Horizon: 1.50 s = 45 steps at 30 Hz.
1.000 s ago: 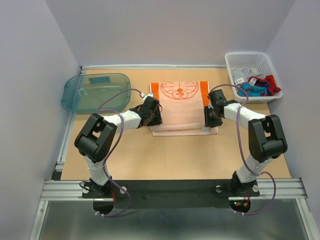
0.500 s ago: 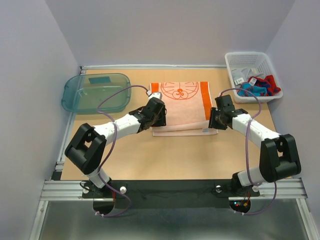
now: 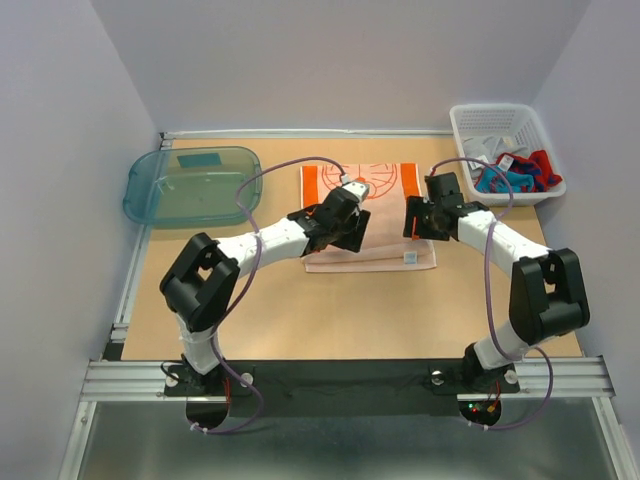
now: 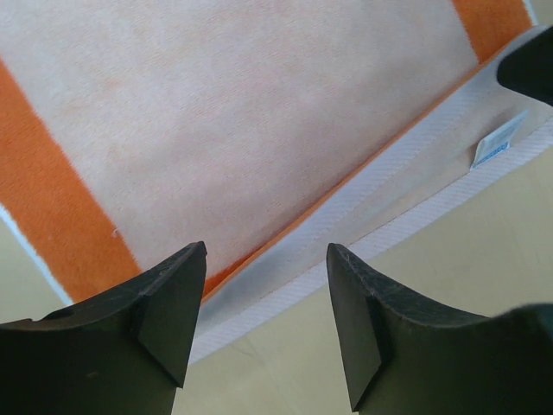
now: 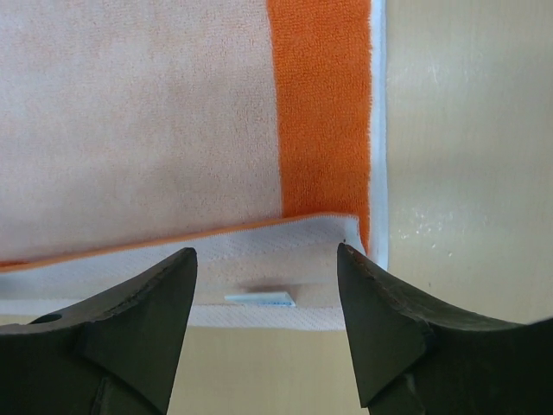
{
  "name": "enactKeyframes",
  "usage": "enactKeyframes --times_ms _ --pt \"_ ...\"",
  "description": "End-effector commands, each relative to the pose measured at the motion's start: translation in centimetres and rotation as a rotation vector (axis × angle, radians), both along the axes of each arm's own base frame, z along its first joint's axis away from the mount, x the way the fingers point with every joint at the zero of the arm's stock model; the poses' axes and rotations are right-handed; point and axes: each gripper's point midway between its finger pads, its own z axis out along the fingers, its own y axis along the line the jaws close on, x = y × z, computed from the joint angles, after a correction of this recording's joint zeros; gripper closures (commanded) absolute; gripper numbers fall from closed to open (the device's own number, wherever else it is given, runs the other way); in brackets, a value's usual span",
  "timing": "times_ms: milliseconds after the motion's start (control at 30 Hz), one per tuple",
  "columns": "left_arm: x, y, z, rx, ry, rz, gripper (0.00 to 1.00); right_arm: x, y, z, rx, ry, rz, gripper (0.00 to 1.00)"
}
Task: Fold and stack the towels
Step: Fold the towel
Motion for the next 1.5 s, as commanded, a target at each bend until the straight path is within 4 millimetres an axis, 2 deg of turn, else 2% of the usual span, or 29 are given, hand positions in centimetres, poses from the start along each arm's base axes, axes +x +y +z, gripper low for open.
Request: enactKeyframes --times_ms 0,133,233,300,400,633,800,1067,1200,1233,1367,1400,1467 --pt "0.2 -2.4 0.2 0.017 -0.017 -0.123 0.31 2.7 0.2 1.6 -0.004 -0.068 0.017 0.29" --pt "-0.5 -4.5 -0.3 -0.006 0.015 -0.215 0.29 3.1 0.2 1.8 -0.011 -0.076 0.017 0.29" --pt "-1.2 -5.4 -1.1 -0.005 0.039 -0.276 0.27 3.0 0.2 1.8 -0.014 -0.078 0.015 0.28" --pt "-1.5 -5.8 -1.6 -0.003 0.048 -0.305 0.25 2.8 0.0 1.8 -0.015 -0.078 0.015 0.24" --pt "-1.8 -6.0 -2.4 0.014 0.062 -0.326 0.25 2.4 -0.2 1.6 -0.019 -0.073 0.012 0.21" --pt "-2.7 -6.9 -2.4 0.018 0.06 -0.382 0.26 1.9 -0.6 1.8 -0.031 -0.085 0.005 0.21" --pt "-4.4 -7.2 -2.3 0.03 0.066 -0.428 0.35 1.9 -0.9 2.5 -0.041 -0.106 -0.009 0.21" --pt "-6.9 -7.0 -4.1 0.053 0.117 -0.445 0.37 1.9 -0.9 3.1 -0.03 -0.121 -0.016 0.21" --pt "-7.7 -7.2 -2.7 0.021 0.094 -0.434 0.37 1.6 -0.6 2.9 -0.009 -0.112 -0.023 0.23" --pt "-7.9 -6.9 -2.9 0.022 0.099 -0.426 0.37 1.5 -0.5 2.8 0.0 -0.109 -0.025 0.23" --pt "-8.1 -6.1 -1.2 -0.033 0.093 -0.332 0.37 0.7 -0.2 1.8 0.037 -0.073 -0.052 0.27" --pt "-7.7 -5.9 -0.6 -0.034 0.07 -0.315 0.36 0.7 -0.1 1.7 0.039 -0.072 -0.05 0.29" --pt "-7.2 -4.8 -0.5 -0.035 0.07 -0.215 0.37 0.1 -0.2 0.9 0.051 -0.048 -0.075 0.32"
